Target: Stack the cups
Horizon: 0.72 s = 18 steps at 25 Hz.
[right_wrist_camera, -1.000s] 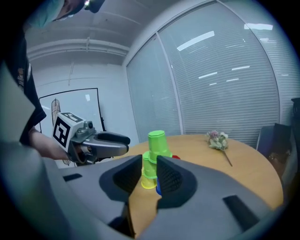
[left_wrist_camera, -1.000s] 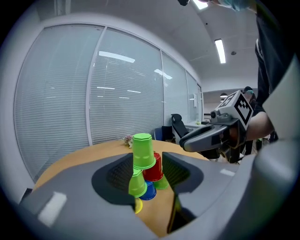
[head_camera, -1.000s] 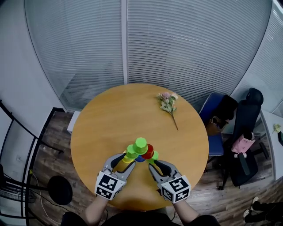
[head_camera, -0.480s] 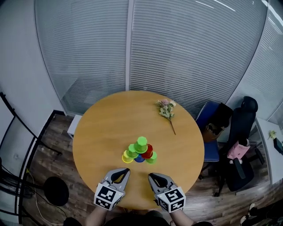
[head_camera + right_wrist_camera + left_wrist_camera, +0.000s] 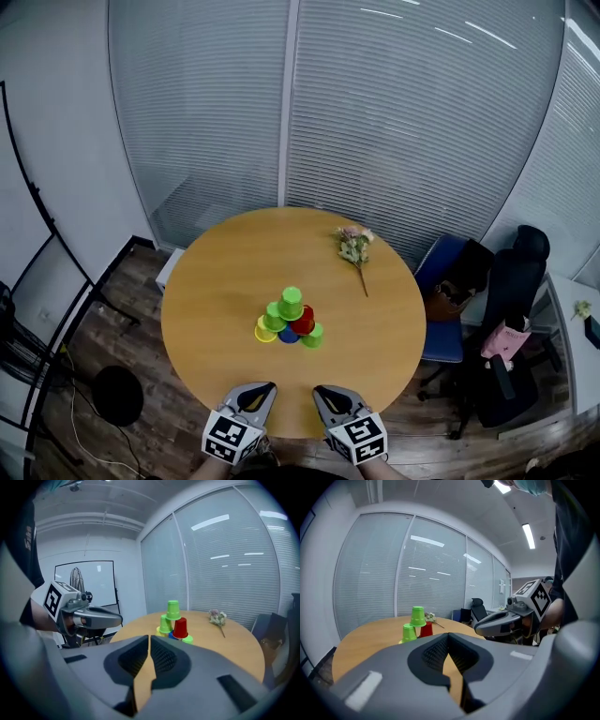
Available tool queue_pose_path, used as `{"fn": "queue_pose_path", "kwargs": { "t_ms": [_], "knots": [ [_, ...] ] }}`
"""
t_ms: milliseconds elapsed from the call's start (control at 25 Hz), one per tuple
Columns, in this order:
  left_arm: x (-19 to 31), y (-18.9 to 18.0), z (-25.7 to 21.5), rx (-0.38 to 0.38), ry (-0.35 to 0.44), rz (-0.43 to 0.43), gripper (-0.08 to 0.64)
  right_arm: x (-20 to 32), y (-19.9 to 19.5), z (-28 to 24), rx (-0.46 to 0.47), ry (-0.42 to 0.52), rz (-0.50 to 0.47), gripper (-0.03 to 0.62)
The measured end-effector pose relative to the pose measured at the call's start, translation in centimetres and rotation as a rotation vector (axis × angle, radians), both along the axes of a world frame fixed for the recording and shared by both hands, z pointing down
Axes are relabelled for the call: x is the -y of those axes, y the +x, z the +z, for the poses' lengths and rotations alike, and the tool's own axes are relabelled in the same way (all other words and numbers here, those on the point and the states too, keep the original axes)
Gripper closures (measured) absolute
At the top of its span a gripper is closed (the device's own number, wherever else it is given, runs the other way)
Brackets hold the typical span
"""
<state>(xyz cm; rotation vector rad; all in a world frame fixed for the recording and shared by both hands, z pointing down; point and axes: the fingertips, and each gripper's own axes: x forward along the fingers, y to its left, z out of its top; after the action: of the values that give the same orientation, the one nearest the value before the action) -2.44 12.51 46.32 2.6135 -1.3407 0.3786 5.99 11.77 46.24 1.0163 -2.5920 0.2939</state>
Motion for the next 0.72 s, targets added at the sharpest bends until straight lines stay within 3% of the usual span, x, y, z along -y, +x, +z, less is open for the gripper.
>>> {"fn": "queue_pose_path", "kwargs": {
  "t_ms": [160, 520, 720],
  "knots": [
    [-2.8, 1.5, 0.3, 0.009, -0.032, -0.021, 0.549, -2.1, 1.9, 0.0, 0.006, -0.001, -0.008, 0.567],
    [-8.7, 5.4, 0.7, 0.002, 0.004, -0.082, 0.549, -8.1, 5.9, 1.4, 0.025, -0.02, -0.041, 0.569],
    [-11.7, 7.5, 1.1, 0.011, -0.039, -0.095, 0.549, -10.4, 7.3, 2.1, 0.029, -0.026, -0.071, 0.572]
  ]
}}
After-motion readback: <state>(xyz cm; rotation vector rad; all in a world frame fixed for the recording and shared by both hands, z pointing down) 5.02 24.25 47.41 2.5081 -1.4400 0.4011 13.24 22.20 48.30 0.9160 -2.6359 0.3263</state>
